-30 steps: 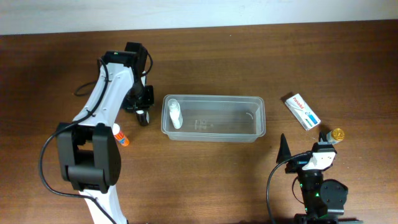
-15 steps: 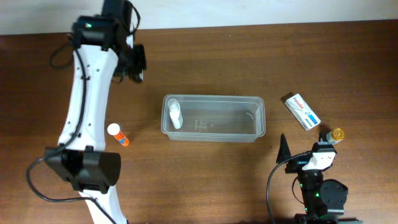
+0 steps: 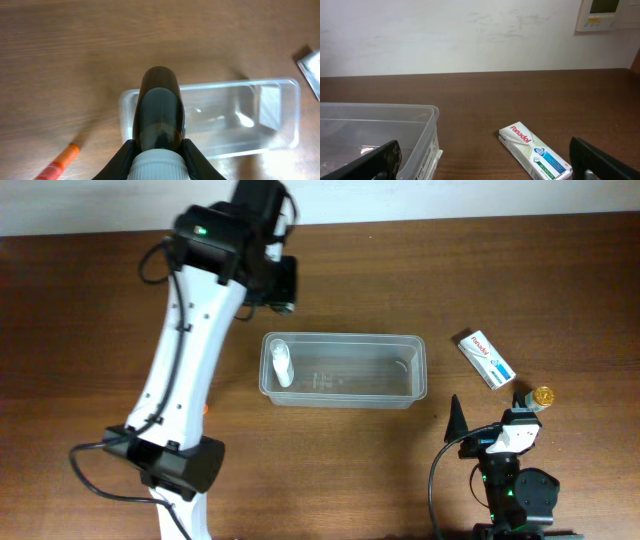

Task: Pack container
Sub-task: 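Carry the dark bottle with the left gripper over the container, then lower the dark bottle beside the spray bottle and release it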

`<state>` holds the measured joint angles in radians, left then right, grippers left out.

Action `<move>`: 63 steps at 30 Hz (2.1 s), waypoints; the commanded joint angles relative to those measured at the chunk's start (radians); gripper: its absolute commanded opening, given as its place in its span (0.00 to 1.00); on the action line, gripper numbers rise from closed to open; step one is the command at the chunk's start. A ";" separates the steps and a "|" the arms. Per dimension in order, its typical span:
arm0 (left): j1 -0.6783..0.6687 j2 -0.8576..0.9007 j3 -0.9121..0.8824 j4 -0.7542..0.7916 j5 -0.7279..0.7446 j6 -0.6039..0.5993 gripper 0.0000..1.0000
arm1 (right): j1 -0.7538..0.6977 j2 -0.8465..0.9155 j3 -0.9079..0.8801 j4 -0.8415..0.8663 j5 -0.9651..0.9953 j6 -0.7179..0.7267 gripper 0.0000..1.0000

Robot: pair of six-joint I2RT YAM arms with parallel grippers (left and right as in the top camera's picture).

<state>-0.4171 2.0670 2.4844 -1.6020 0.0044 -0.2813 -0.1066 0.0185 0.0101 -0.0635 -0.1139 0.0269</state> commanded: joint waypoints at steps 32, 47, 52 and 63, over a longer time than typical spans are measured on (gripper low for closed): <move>-0.119 -0.018 -0.524 0.262 0.007 -0.063 0.16 | 0.002 -0.003 -0.005 -0.006 0.005 0.007 0.98; -0.150 -0.018 -0.566 0.330 -0.103 -0.124 0.13 | 0.002 -0.003 -0.005 -0.006 0.005 0.007 0.98; -0.150 -0.018 -0.575 0.334 -0.103 -0.131 0.13 | 0.002 -0.003 -0.005 -0.006 0.005 0.007 0.98; -0.150 -0.018 -0.624 0.372 -0.103 -0.142 0.13 | 0.002 -0.003 -0.005 -0.006 0.005 0.007 0.98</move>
<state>-0.5644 2.0674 1.8835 -1.2400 -0.0834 -0.4065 -0.1066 0.0185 0.0101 -0.0635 -0.1139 0.0269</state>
